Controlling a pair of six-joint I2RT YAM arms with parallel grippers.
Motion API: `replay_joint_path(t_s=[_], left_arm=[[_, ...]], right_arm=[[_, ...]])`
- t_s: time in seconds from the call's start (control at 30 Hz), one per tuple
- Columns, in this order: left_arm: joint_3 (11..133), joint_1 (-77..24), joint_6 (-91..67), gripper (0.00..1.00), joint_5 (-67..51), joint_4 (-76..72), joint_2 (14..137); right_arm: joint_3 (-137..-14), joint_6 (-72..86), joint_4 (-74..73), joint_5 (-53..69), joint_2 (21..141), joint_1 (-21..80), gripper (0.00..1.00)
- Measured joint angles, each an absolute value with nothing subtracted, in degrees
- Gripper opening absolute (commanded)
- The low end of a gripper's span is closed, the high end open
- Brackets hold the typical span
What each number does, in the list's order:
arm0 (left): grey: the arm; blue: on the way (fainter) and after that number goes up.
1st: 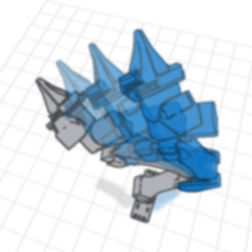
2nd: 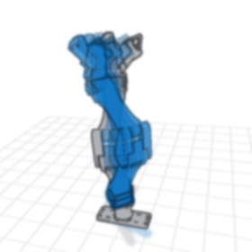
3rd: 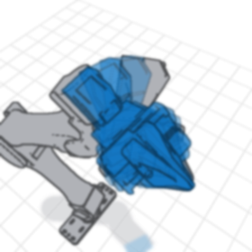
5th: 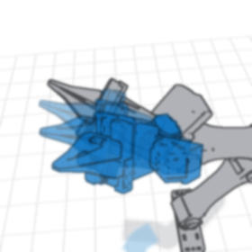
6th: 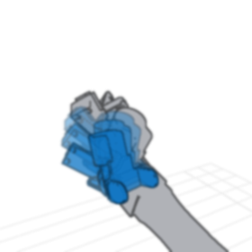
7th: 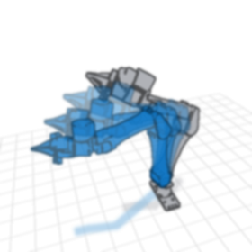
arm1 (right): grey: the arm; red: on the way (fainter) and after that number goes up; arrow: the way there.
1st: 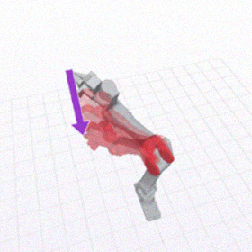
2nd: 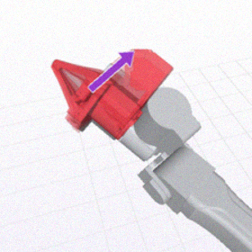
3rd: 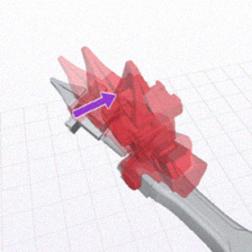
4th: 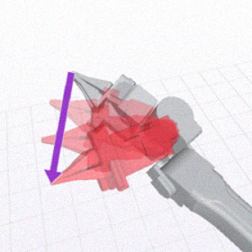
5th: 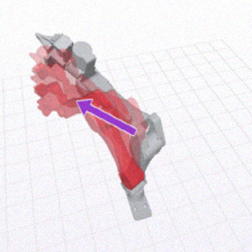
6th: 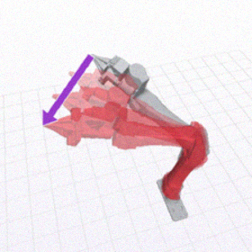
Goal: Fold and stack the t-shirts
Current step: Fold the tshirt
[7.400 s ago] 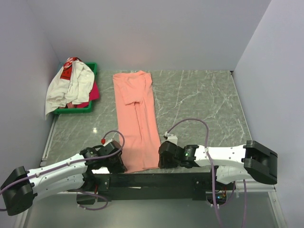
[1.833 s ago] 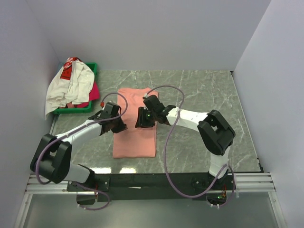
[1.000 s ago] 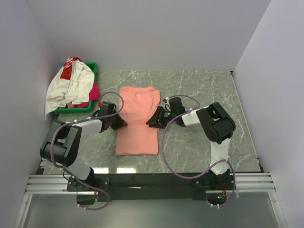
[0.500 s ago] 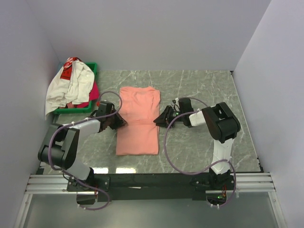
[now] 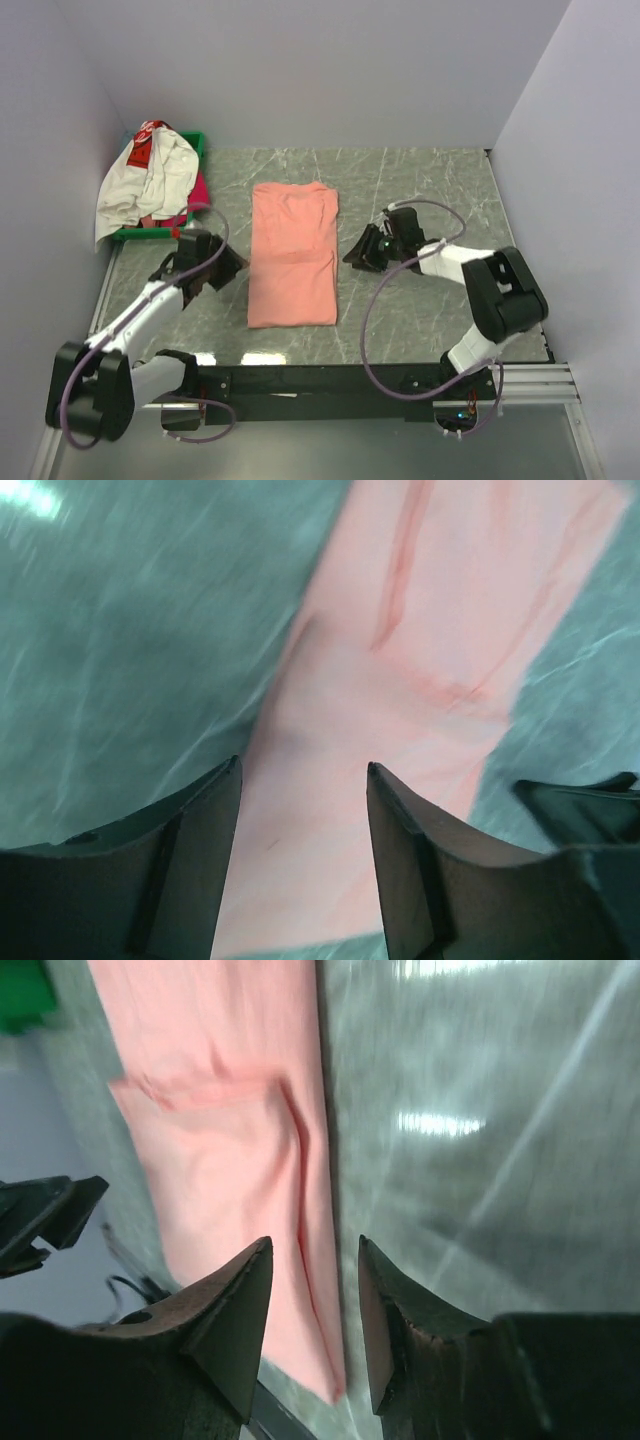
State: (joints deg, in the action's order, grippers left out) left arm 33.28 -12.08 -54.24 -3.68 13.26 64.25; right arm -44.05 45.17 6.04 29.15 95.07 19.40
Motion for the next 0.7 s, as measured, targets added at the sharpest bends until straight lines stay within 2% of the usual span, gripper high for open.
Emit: replay_joint_path(t_s=[0.17, 0.37, 0.53, 0.7], left_arm=[[23.64, -13.65, -56.27, 0.57, -4.99, 20.14, 53.98], [20.47, -21.54, -61.93, 0.52, -4.14, 25.47, 45.47], [19.59, -26.72, -67.96, 0.51, -1.69, 30.06, 42.92], [18.98, -27.83, -72.12, 0.53, 0.73, 34.41, 41.30]], right_arm=[[-36.42, 43.99, 2.37, 23.81, 85.93, 26.98, 0.49], [-26.00, 48.73, 1.98, 20.99, 77.28, 36.86, 0.52], [-24.12, 53.98, 1.65, 17.32, 74.22, 43.13, 0.52], [-23.83, 58.06, 1.65, 14.96, 73.82, 45.95, 0.52]])
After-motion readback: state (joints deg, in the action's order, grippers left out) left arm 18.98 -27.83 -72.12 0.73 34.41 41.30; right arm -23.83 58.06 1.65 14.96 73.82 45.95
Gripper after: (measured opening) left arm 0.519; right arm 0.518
